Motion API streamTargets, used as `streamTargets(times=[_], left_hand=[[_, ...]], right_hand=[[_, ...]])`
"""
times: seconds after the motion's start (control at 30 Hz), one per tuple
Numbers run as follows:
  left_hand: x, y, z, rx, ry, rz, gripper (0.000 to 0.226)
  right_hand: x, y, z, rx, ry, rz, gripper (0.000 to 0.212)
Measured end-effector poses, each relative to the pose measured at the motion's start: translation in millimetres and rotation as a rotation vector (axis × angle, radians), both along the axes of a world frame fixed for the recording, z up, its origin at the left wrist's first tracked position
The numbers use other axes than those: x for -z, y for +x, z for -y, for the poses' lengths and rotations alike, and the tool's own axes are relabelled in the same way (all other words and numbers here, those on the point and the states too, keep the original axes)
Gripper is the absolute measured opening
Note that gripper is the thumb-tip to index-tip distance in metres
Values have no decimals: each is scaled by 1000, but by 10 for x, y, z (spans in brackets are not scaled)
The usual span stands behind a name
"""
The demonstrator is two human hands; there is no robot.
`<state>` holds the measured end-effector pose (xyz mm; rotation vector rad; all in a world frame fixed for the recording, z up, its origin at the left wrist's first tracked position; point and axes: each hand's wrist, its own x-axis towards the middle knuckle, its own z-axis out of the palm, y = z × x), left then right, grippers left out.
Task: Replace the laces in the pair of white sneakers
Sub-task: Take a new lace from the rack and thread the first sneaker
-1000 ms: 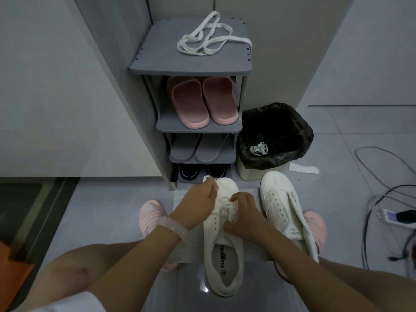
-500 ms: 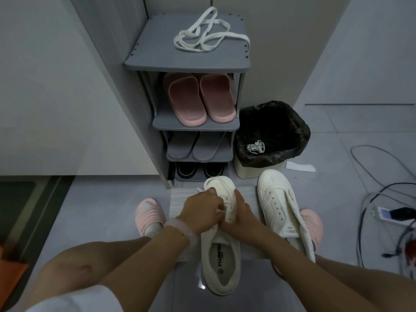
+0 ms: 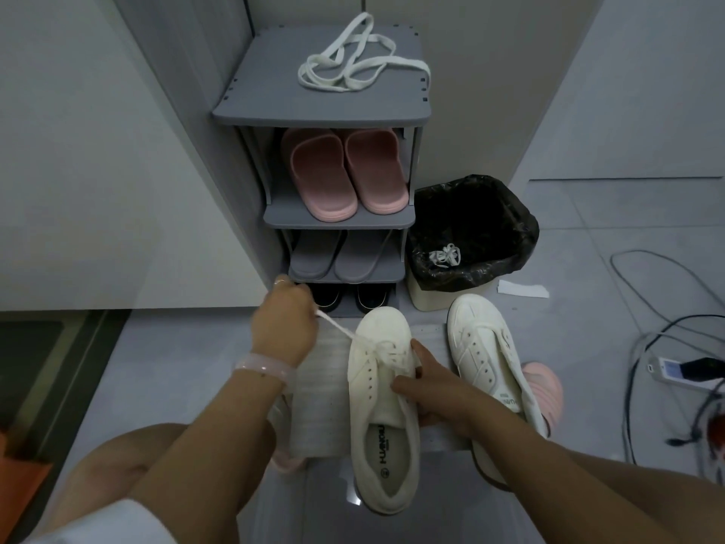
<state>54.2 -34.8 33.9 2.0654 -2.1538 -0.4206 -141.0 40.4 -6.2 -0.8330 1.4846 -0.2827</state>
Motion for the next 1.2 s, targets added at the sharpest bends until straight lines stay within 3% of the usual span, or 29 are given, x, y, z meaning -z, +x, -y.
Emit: streamTargets(times=[0.07, 0.2, 0.33, 0.63, 0.83, 1.07, 1.2], left_hand=[[-23, -7, -16, 8, 4, -1, 19], [113, -353, -239, 308, 80, -105, 22], [294, -488, -319, 462, 156, 41, 25], [339, -518, -290, 385, 276, -82, 15], [97, -235, -125, 91, 48, -22, 15], [286, -459, -312, 376, 279, -85, 29], [336, -508, -354, 381, 249, -52, 15]], right_hand=[[-16, 13, -8, 5, -6, 7, 83], [-37, 41, -15, 35, -6, 26, 83], [-25, 38, -17, 37, 4, 19, 85], [-6, 30, -13, 40, -3, 44, 78], [27, 29, 3, 20, -14, 10, 82], [42, 99, -15, -78, -192, -194, 85], [52, 82, -20, -98, -199, -189, 83]])
